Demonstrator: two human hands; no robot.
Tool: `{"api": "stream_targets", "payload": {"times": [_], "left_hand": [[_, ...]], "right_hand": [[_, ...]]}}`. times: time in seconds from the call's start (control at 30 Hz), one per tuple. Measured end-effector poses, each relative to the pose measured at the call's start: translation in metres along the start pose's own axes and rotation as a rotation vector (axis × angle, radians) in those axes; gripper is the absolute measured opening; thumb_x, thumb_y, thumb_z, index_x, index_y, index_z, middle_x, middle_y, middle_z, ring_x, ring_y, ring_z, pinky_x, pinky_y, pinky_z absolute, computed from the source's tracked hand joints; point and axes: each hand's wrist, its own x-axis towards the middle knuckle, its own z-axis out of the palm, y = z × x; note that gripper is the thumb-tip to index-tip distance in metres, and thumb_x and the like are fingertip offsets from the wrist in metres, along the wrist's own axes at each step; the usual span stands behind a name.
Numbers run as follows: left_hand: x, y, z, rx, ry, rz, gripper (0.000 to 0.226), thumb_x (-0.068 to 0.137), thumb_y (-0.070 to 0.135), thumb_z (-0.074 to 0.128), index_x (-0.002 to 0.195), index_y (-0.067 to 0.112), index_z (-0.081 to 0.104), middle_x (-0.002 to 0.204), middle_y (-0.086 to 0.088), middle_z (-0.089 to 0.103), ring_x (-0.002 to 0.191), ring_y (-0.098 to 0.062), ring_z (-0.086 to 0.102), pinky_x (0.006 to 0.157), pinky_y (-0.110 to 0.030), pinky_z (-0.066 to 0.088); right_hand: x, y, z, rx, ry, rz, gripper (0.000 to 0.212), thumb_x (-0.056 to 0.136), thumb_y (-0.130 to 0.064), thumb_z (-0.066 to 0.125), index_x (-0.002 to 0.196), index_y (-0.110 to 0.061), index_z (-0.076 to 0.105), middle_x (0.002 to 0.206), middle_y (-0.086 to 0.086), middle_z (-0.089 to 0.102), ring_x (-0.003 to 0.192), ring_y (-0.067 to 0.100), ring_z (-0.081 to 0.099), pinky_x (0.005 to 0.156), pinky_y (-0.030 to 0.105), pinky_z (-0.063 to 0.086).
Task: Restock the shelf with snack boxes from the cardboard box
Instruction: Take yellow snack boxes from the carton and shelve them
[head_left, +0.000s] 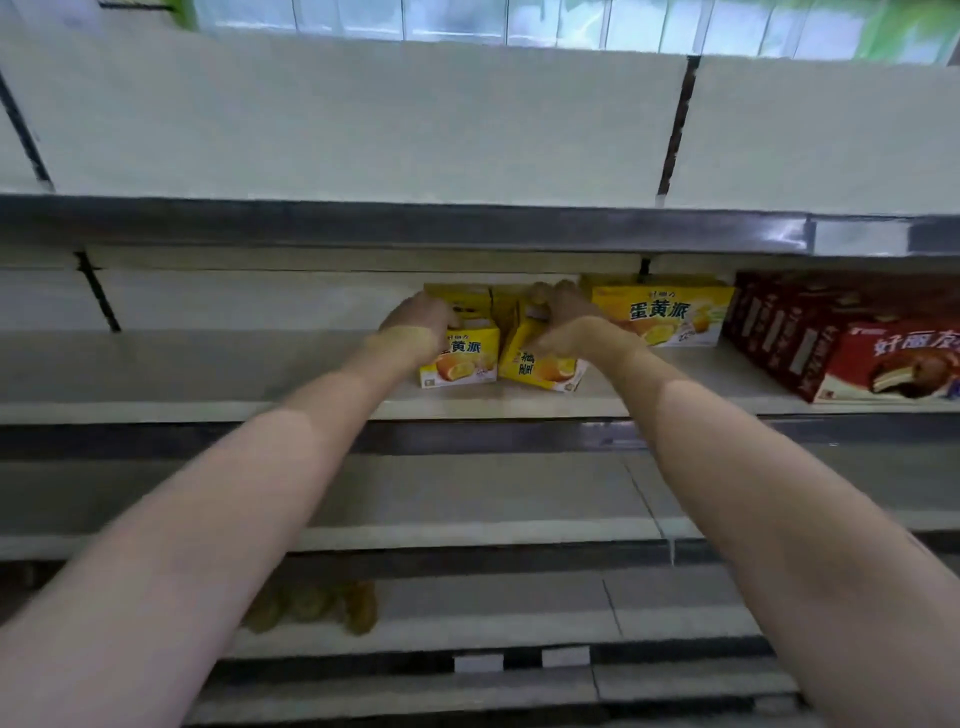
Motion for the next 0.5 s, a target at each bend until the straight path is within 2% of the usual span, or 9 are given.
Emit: {"api": "stream_targets", "payload": {"times": [0.07,0.13,0.23,0.3,0.37,0.43,0.5], "left_hand": [[-0.004,0.000,-0.003,-0.004,0.002,0.000,0.034,0.092,0.007,0.060,0.122,0.020,0.070,0.122,-0.015,0.064,0.108,-0.034,0.063,0.093,-0.035,0.051],[-0.006,0.001,-0.004,-0.010,0.011,-0.004,0.033,0.092,0.007,0.058,0.121,0.018,0.069,0.122,-0.015,0.063,0.108,-0.034,0.063,0.090,-0.035,0.051],[-0.006,0.002,0.000,-0.036,-0.006,-0.033,0.033,0.094,0.009,0.052,0.122,0.015,0.067,0.121,-0.016,0.064,0.103,-0.033,0.062,0.080,-0.032,0.047],[-0.005,0.002,0.004,-0.052,-0.002,-0.062,0.033,0.098,0.012,0.046,0.124,0.014,0.066,0.115,-0.015,0.063,0.092,-0.030,0.057,0.076,-0.030,0.040],[-0.003,0.000,0.007,-0.038,-0.003,-0.047,0.035,0.100,0.012,0.041,0.127,0.013,0.063,0.114,-0.017,0.060,0.090,-0.030,0.053,0.075,-0.029,0.037],[-0.003,-0.001,0.008,-0.039,-0.002,-0.029,0.036,0.103,0.014,0.039,0.130,0.014,0.062,0.118,-0.017,0.060,0.088,-0.028,0.052,0.076,-0.029,0.036],[-0.003,-0.002,0.008,-0.045,0.004,-0.006,0.034,0.104,0.016,0.041,0.130,0.017,0.063,0.114,-0.016,0.061,0.083,-0.023,0.048,0.076,-0.029,0.035]], "right_hand": [[-0.008,0.000,-0.002,0.151,0.084,0.049,0.053,0.078,-0.020,0.067,0.127,-0.025,0.049,0.118,0.007,0.052,0.111,0.026,0.052,0.083,0.024,0.045],[-0.017,0.005,-0.001,0.340,0.161,0.130,0.055,0.074,-0.016,0.073,0.123,-0.019,0.047,0.113,0.005,0.054,0.103,0.023,0.053,0.075,0.023,0.044],[-0.028,0.017,-0.001,0.657,0.188,0.252,0.076,0.065,-0.010,0.084,0.128,-0.013,0.043,0.118,0.009,0.062,0.110,0.028,0.061,0.089,0.038,0.054],[-0.037,0.018,-0.001,0.615,0.041,0.321,0.082,0.072,-0.009,0.083,0.139,-0.011,0.035,0.130,0.010,0.058,0.122,0.030,0.055,0.095,0.036,0.048],[-0.043,0.017,-0.003,0.478,-0.079,0.348,0.087,0.082,-0.014,0.078,0.151,-0.010,0.024,0.144,0.014,0.047,0.133,0.033,0.044,0.102,0.037,0.039],[-0.046,0.011,-0.007,0.381,-0.085,0.331,0.087,0.087,-0.018,0.074,0.155,-0.008,0.020,0.154,0.015,0.036,0.141,0.034,0.034,0.108,0.037,0.035],[-0.042,0.001,-0.010,0.309,-0.047,0.303,0.093,0.088,-0.024,0.074,0.158,-0.013,0.013,0.162,0.012,0.021,0.148,0.035,0.021,0.116,0.042,0.026]]}}
